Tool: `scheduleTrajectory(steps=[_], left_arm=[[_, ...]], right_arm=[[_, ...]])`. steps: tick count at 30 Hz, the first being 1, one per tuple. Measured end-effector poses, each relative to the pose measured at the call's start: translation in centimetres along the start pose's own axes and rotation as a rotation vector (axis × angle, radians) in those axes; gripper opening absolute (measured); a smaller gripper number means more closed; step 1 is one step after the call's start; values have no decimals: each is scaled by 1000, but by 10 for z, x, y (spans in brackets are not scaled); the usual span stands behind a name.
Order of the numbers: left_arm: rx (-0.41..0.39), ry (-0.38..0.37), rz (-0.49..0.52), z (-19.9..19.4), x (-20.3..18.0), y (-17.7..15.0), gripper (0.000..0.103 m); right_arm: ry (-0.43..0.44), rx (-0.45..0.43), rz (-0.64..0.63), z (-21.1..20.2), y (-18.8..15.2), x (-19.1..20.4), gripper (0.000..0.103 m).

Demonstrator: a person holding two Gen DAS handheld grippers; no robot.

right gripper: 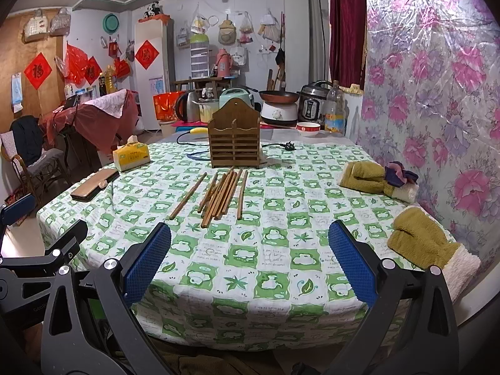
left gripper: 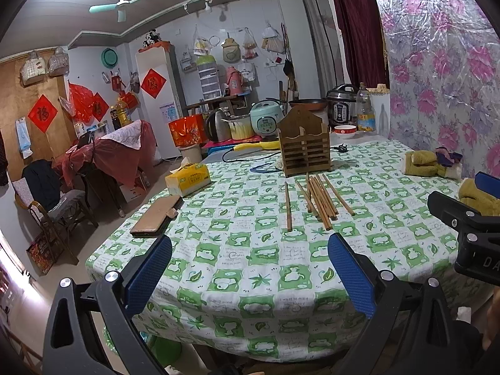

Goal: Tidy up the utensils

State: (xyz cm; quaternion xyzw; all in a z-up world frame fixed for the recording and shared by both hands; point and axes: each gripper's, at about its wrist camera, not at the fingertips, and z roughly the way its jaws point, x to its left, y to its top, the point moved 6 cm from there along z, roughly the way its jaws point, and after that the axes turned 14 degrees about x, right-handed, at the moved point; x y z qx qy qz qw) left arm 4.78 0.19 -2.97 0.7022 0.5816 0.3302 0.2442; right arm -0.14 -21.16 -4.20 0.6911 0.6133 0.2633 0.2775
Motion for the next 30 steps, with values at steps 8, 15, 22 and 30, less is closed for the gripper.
scheduleTrajectory(steps=[8,15,22,30], left_arm=[[68,-15,4,29,-1,-6,98],[190,-46,19,85,-6,-14,98],[305,-97,34,154,-12,-2,98],[432,-115,53,218,-17,23,98]], right_arm=[[-7,35,7,18,-3,-5,97],[-36,138,18,73,-12,-16,97],[-45,246,8,135,-15,-28,97],[-41,253,3,164,6,-34,97]])
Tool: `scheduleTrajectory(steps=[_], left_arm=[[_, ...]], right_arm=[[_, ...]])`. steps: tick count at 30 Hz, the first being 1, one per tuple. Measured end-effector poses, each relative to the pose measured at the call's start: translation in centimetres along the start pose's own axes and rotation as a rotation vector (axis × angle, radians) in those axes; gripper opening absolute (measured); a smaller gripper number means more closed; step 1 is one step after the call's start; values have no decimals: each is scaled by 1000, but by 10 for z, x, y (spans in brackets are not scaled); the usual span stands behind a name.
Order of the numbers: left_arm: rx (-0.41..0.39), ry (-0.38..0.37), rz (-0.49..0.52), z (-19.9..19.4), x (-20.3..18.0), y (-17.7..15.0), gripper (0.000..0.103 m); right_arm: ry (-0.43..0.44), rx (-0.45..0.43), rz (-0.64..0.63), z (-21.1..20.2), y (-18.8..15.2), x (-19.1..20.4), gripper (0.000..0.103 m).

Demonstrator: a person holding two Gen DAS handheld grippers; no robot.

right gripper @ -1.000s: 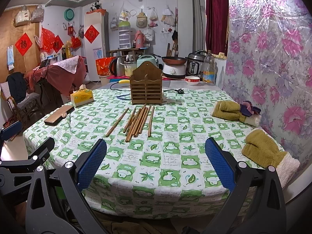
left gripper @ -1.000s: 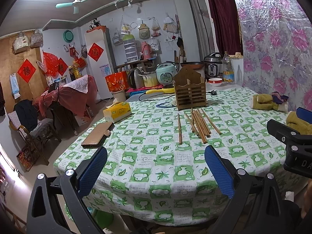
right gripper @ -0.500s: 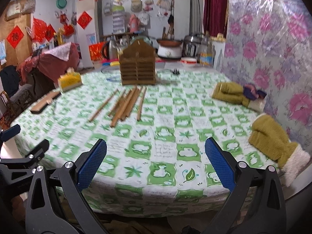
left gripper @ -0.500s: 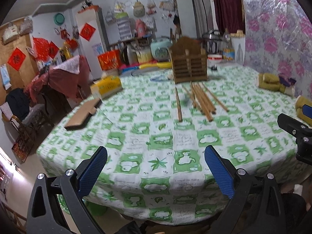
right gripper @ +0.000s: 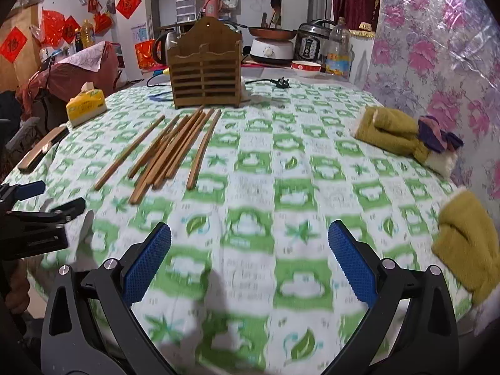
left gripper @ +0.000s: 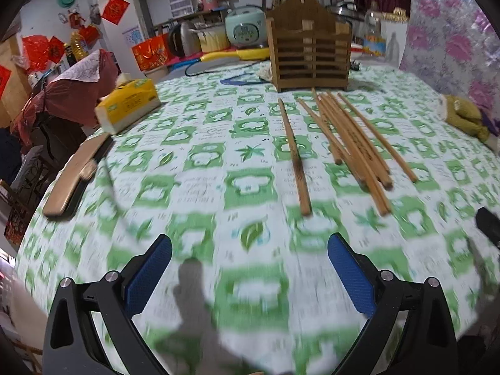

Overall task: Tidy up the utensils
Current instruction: 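Close the left tool on one wooden chopstick while the right tool grasps another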

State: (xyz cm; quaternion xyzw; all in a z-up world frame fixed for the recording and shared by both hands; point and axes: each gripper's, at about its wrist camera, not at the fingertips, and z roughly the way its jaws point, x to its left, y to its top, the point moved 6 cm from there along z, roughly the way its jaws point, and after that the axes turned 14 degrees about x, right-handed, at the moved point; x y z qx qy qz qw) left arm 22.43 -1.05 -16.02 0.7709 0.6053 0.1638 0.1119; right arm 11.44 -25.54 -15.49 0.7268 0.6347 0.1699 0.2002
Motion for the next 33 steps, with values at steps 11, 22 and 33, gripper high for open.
scheduleTrajectory(steps=[11,22,33], left_arm=[[122,-133,48,32,-3,30,99],[89,-138,116,26,-3,30,98],[64,-222,176,18,-19,27,59]], right_arm=[[14,37,8,24,35,-1,97],[83,121,-91,47,37,23,59],[191,221,-150,67,44,52,37]])
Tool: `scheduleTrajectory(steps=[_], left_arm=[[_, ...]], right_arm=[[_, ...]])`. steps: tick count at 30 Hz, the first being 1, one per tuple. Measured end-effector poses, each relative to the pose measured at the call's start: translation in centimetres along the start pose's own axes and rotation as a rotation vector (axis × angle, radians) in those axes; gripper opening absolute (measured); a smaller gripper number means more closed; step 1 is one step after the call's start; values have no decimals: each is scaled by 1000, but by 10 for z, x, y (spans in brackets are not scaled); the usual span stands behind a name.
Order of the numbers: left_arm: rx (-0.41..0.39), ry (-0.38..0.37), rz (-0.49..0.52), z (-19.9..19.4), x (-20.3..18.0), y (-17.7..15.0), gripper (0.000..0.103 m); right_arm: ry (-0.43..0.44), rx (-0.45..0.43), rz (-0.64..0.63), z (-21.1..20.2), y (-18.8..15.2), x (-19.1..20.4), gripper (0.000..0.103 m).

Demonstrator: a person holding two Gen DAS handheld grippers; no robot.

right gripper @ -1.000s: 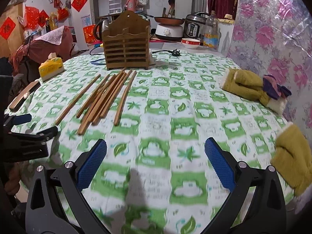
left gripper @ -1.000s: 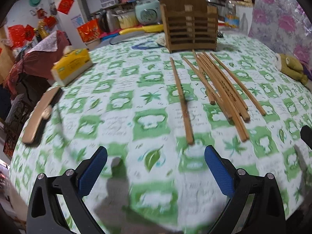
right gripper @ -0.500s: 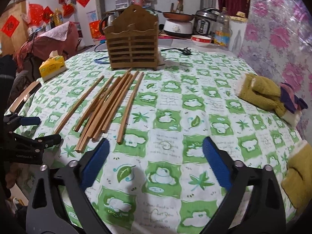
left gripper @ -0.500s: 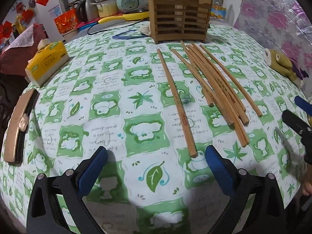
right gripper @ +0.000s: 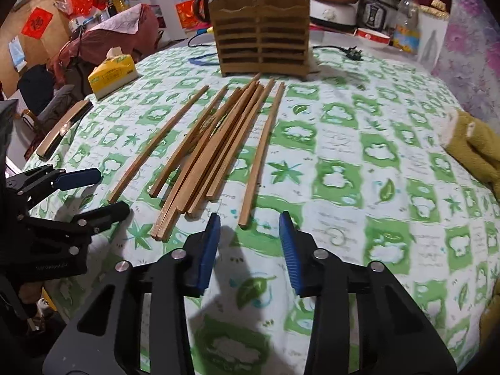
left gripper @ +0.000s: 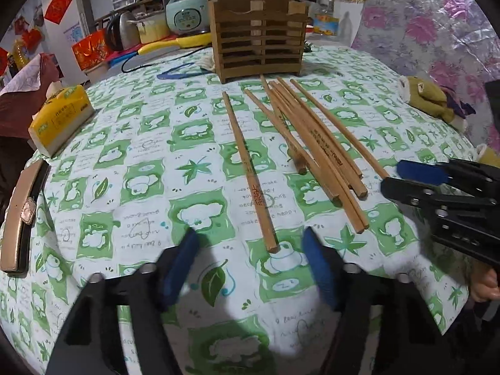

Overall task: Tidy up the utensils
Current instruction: 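Close the left tool on one wooden chopstick while the right tool grasps another, then lift the chopsticks with both tools and carry them over the wooden holder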

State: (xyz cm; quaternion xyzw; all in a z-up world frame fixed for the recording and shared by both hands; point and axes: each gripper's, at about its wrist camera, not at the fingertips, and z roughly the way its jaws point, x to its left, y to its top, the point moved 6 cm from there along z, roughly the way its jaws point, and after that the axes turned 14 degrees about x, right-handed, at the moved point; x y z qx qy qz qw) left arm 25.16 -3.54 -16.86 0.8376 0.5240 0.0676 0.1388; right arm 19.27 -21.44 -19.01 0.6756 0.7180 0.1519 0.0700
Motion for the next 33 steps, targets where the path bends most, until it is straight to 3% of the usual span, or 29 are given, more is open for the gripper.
scheduleTrajectory(steps=[2,7,10,15,22,27,33], left_arm=[[-9,-15,-1,-1,-1,-1,49],[-29,-41,-4,-2,-4,1,23],[-29,-64,-21,-3,-5,1,9],[-66,-63,-40,-19,-3,2,7],[-218,-23,-43,-85,3,25,6],[-285,-13,-40,-124,4,59,6],[-336,24,-7,-154,-1,119,6]], right_arm=[[-14,-2,-2,3,1,0,33],[-10,-8,23,3,3,-8,8],[5,-10,37,3,2,-11,7],[-22,-54,37,-9,0,-12,7],[-65,-213,42,-72,5,-22,7],[-58,-299,51,-113,22,-30,7],[-26,-341,50,-139,63,-36,7]])
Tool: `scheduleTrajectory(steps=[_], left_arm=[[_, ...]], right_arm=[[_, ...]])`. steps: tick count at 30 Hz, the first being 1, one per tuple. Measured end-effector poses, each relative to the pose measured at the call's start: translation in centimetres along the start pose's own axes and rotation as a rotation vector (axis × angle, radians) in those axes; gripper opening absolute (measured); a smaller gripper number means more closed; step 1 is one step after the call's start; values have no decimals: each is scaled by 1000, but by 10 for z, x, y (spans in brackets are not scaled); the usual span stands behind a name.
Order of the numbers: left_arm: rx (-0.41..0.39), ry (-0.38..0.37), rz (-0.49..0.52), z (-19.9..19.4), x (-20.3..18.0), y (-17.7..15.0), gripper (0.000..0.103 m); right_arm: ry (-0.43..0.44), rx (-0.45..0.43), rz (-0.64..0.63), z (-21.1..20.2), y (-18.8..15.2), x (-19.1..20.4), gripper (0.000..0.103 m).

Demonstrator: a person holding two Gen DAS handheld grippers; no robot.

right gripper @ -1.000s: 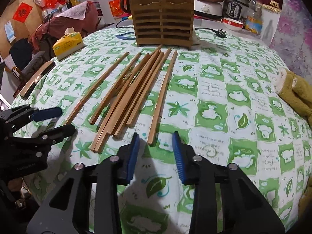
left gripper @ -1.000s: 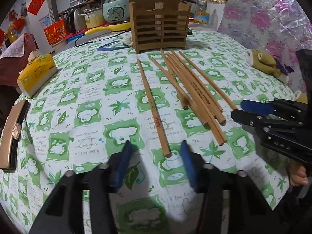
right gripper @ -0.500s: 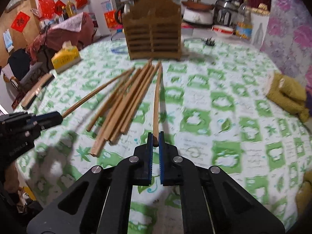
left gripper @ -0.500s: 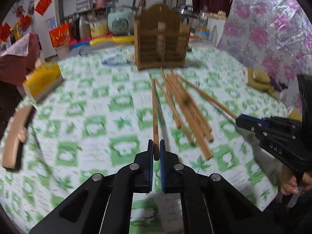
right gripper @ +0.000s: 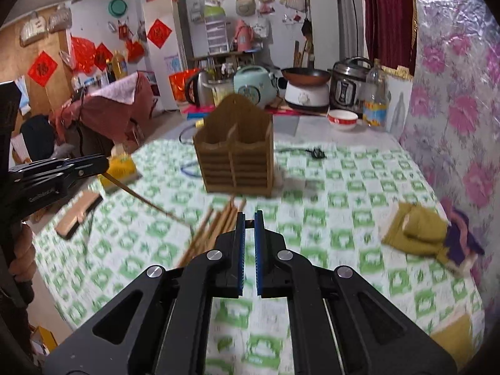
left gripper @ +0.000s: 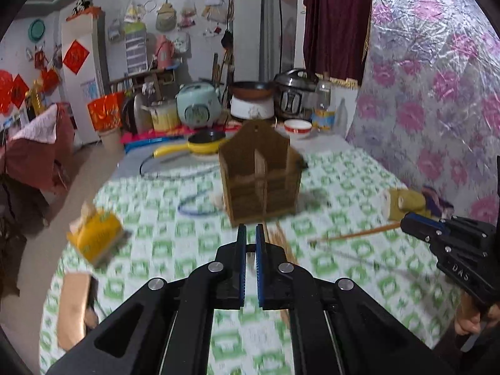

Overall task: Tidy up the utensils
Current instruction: 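Lift the chopsticks with both tools and carry them over the wooden holder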

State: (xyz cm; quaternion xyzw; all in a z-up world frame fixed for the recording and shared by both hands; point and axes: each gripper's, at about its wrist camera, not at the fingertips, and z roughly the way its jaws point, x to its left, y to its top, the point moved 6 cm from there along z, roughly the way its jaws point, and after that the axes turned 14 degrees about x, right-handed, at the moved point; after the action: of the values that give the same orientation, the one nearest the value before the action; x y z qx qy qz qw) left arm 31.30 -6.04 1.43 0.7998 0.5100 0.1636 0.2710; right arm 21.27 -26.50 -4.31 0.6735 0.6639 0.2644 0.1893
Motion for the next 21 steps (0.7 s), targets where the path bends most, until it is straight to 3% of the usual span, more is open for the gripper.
scheduleTrajectory(steps=[8,15,19,21], left_arm=[[-68,-10,4,-11,-3,86,6],[-261,-3,-79,-35,6,174,6],[-314,51,-98,-7,9,193,6],[-275,43,-110,22,13,190,6]], right_arm=[[61,-44,24,3,74,-5,6],[100,-215,50,-28,154,-1,6],[110,-322,76,-27,185,-1,6],[82,-311,83,-2,185,-2,7]])
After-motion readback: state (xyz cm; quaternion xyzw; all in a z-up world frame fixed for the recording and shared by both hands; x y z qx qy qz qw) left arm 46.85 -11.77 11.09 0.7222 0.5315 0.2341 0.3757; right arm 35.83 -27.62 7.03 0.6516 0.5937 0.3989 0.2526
